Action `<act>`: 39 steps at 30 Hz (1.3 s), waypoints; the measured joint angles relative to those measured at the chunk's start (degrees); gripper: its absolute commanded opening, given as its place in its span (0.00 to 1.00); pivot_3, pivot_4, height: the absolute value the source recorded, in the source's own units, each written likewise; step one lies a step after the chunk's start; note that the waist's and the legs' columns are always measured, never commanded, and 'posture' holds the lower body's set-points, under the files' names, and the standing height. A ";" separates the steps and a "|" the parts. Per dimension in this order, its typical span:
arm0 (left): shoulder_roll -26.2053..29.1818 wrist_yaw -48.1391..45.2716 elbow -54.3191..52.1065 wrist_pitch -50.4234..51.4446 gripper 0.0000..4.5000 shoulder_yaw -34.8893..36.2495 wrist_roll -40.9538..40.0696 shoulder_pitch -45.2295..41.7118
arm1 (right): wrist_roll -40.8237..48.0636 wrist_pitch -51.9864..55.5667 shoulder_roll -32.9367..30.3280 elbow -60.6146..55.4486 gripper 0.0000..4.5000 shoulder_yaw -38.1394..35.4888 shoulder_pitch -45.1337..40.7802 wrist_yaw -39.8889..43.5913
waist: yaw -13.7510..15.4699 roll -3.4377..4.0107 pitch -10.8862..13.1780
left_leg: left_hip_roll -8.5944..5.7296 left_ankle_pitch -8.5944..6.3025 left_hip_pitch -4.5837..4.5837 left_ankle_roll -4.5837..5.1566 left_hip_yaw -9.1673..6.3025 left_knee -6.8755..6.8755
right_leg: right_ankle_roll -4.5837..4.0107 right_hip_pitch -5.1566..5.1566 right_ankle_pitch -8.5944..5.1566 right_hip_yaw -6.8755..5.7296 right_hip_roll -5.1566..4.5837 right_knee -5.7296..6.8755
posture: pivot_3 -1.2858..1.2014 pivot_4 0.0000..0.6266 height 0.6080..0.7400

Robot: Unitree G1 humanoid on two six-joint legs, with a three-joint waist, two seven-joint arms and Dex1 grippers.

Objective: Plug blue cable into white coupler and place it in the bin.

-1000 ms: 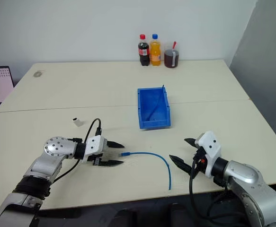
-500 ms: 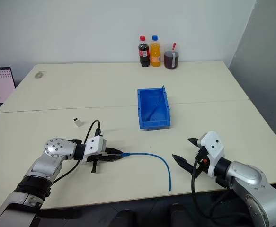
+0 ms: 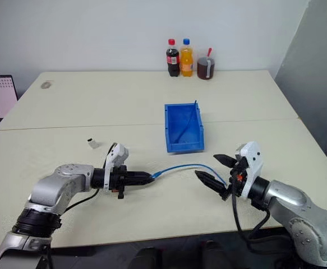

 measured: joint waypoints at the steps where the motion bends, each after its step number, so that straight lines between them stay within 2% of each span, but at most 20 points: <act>1: -1.18 1.19 -1.85 3.83 0.05 1.54 -2.91 -0.43 | 4.42 1.18 -1.70 -0.75 1.00 -0.08 1.33 -0.17 | 0.12 0.01 0.01 | -0.03 0.00 -0.07 0.00 -0.07 -0.01 | 0.06 0.00 -0.05 -0.04 -0.07 -0.03 | 0.52 0.24 1.00; 3: -3.49 4.65 -4.01 11.66 0.05 5.16 -8.77 -0.99 | 12.52 3.48 -5.34 -1.17 1.00 -0.09 6.00 -0.58 | 0.13 0.00 0.00 | -0.08 -0.02 -0.13 0.00 -0.12 0.01 | 0.07 0.01 -0.10 -0.05 -0.08 -0.10 | 0.52 0.24 1.00; 5: -6.04 8.78 -4.67 19.81 0.05 9.55 -14.60 -1.12 | 17.67 4.07 -7.51 -0.63 1.00 -0.07 9.26 -2.21 | -0.12 -0.03 0.02 | -0.07 -0.02 -0.10 0.00 -0.13 0.02 | 0.07 0.01 -0.10 -0.04 -0.07 -0.09 | 0.52 0.24 1.00; 6: -6.26 9.16 -4.76 20.66 0.05 9.95 -15.32 -1.12 | 18.14 4.01 -7.47 -0.44 1.00 -0.06 9.42 -2.53 | -0.21 -0.05 0.03 | -0.07 -0.02 -0.09 0.00 -0.13 0.03 | 0.07 0.01 -0.10 -0.05 -0.06 -0.07 | 0.52 0.24 1.00; 10: -8.86 13.40 -6.66 31.26 0.05 15.30 -24.90 -0.86 | 26.00 -0.09 -4.08 5.18 1.00 1.85 5.77 -11.12 | -1.06 -0.13 0.12 | -0.07 -0.01 0.18 0.00 -0.15 0.04 | 0.07 0.03 -0.09 0.00 -0.01 0.20 | 0.52 0.24 1.00; 14: -8.40 17.13 -7.02 34.31 0.05 17.14 -32.74 1.12 | 31.84 -2.28 -4.30 7.43 1.00 4.12 3.37 -15.28 | -1.04 -0.11 0.12 | -0.06 -0.01 0.27 0.01 -0.27 0.03 | -0.01 0.11 -0.14 0.00 0.06 0.26 | 0.52 0.24 1.00; 22: -7.92 28.21 -6.04 33.40 0.05 17.07 -49.13 4.84 | 39.61 -5.22 -5.30 8.74 1.00 8.85 0.06 -18.60 | -0.63 -0.11 0.12 | -0.07 -0.02 0.13 -0.01 -0.24 0.01 | -0.03 0.10 -0.15 0.05 0.00 0.09 | 0.52 0.24 1.00; 27: -5.75 38.93 -5.80 25.43 0.05 12.57 -63.21 9.37 | 39.86 -6.43 -5.54 8.72 1.00 11.60 -0.29 -18.66 | -0.27 -0.11 0.12 | -0.06 -0.02 0.12 -0.02 -0.26 0.01 | -0.03 0.09 -0.15 0.05 -0.08 0.09 | 0.52 0.24 1.00; 32: -2.83 46.81 -7.44 16.45 0.05 7.17 -73.47 11.66 | 39.81 -7.50 -5.44 8.69 1.00 13.74 -1.89 -18.79 | 0.00 -0.10 0.12 | -0.08 -0.02 0.16 -0.02 -0.22 0.01 | -0.04 0.09 -0.15 0.10 -0.09 0.11 | 0.52 0.24 1.00; 39: -2.38 48.81 -9.33 10.60 0.05 4.08 -75.27 12.62 | 39.29 -8.33 -5.17 10.39 1.00 14.87 -4.04 -18.55 | 0.10 -0.10 0.13 | -0.12 -0.02 0.13 -0.03 -0.18 0.00 | -0.06 0.09 -0.17 0.10 -0.08 0.06 | 0.52 0.24 1.00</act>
